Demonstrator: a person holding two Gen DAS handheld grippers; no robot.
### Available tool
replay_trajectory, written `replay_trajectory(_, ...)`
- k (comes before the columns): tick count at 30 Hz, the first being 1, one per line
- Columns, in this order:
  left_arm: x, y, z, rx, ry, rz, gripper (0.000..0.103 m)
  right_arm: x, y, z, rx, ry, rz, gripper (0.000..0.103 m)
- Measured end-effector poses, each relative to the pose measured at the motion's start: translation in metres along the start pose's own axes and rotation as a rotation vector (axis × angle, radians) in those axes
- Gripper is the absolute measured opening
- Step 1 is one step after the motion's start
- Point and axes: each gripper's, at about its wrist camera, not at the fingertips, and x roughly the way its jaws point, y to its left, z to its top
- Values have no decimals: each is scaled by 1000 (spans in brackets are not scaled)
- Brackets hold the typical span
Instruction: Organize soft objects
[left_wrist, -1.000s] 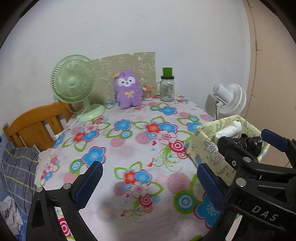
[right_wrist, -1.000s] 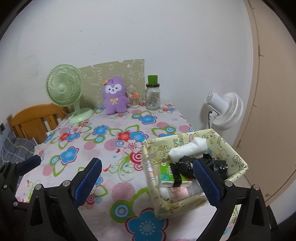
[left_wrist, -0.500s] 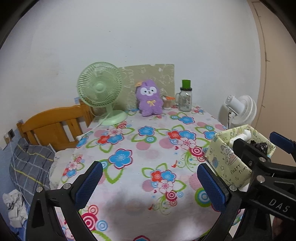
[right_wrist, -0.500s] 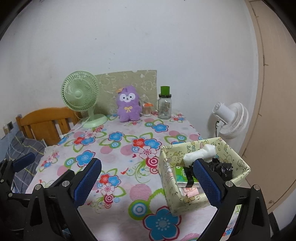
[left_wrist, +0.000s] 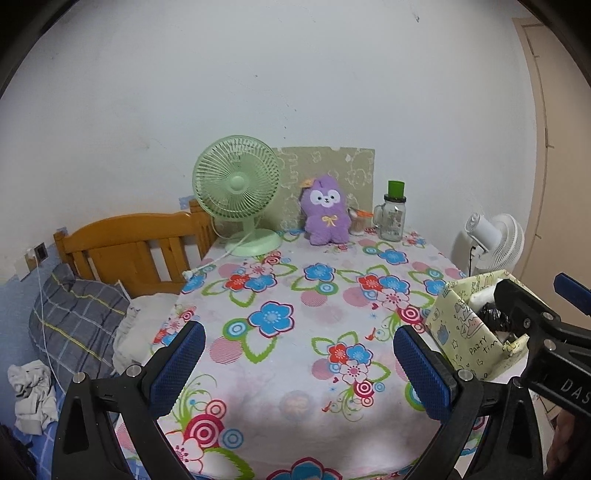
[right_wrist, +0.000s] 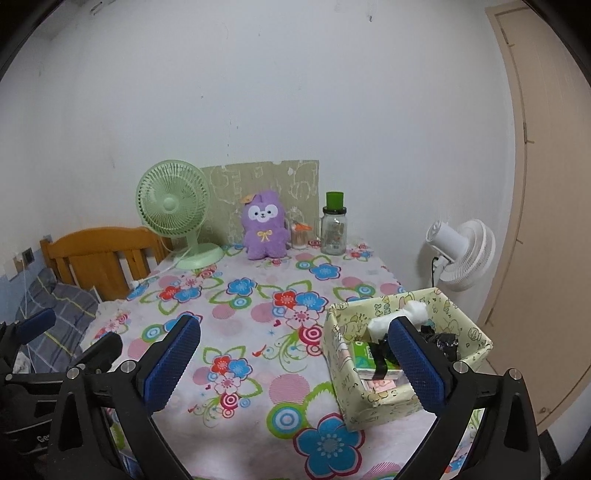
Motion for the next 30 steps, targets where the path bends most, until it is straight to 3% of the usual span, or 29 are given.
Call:
replay_trajectory(9, -14, 11, 1, -51, -32, -4, 103, -6, 1, -1, -14, -8, -3, 103)
replay_trajectory(30, -23, 0, 4, -5, -69, -14, 103, -13, -6, 0, 4, -20, -30, 103)
